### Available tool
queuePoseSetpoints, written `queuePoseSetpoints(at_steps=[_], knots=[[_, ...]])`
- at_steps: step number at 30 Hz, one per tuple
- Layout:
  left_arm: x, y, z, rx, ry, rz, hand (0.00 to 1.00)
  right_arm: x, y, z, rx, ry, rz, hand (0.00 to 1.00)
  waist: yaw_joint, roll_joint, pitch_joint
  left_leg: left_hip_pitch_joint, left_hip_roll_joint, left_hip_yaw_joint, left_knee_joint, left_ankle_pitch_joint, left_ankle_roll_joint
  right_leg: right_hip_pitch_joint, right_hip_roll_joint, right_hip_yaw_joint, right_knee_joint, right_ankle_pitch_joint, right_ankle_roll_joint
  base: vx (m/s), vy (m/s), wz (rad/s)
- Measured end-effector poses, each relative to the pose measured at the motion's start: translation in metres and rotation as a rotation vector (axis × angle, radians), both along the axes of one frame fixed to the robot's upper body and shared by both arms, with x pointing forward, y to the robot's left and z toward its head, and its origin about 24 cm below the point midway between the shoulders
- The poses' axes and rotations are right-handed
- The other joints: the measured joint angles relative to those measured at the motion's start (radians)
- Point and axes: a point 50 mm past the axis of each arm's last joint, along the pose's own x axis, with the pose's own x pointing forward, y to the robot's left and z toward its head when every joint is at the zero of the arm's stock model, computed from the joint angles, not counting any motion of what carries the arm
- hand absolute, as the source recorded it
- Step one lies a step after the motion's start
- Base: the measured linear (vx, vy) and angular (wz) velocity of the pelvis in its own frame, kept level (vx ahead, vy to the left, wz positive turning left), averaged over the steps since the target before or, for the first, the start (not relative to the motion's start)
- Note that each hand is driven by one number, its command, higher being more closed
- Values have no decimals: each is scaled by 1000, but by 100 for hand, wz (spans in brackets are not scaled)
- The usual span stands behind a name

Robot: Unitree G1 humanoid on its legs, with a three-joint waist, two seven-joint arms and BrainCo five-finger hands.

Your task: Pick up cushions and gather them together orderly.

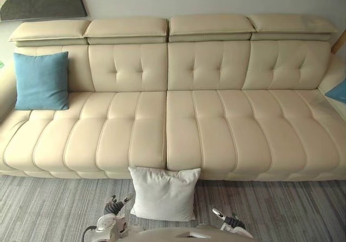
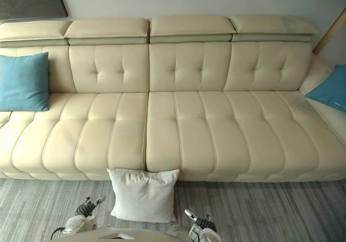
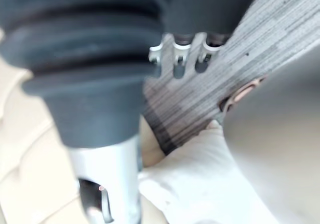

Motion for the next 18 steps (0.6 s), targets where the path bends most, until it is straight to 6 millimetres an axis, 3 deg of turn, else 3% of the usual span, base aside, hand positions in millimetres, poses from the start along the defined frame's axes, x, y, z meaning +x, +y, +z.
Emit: queuePoseSetpoints(at_steps=[4, 8, 10, 11, 12, 14, 18], knots=[[-5, 1, -1, 7, 16, -4, 0, 1, -1, 0, -12, 9, 33, 0, 5, -1, -2, 0, -5, 5, -24, 12, 0, -4, 1, 7, -22, 16, 4, -41, 2, -5], [12, 6, 4, 42, -22, -20, 0, 35, 0, 10, -102, -40, 187, 0, 8, 1, 40, -112, 8, 7, 73, -23, 12, -90, -2, 20, 15, 21, 6, -97, 16, -7], [52, 8, 20, 70, -132, -3, 0, 87, 4, 35, -201, -176, 316, 0, 9, 20, 114, -328, 65, 10, 299, -96, 30, -277, 12, 54, 139, 21, 2, -206, 63, -27], [62, 10, 25, 78, -164, 4, 0, 100, 6, 41, -216, -212, 331, 0, 9, 17, 132, -374, 77, 12, 336, -107, 34, -322, 16, 63, 162, 21, 2, -240, 109, -44], [82, 15, 37, 98, -231, 23, 0, 128, 10, 60, -251, -303, 355, 0, 17, 9, 183, -455, 100, 20, 406, -129, 45, -405, 22, 85, 216, 22, 1, -235, 125, -41], [112, 20, 58, 114, -340, 41, 0, 160, 14, 85, -316, -406, 404, 0, 21, -4, 232, -553, 124, 33, 498, -159, 61, -516, 23, 116, 291, 18, 1, -234, 115, -35], [147, 31, 91, 137, -504, 97, 0, 193, 11, 117, -408, -509, 414, 0, 24, -5, 271, -696, 140, 31, 612, -194, 81, -667, 15, 146, 396, 4, 4, -161, 73, -11]])
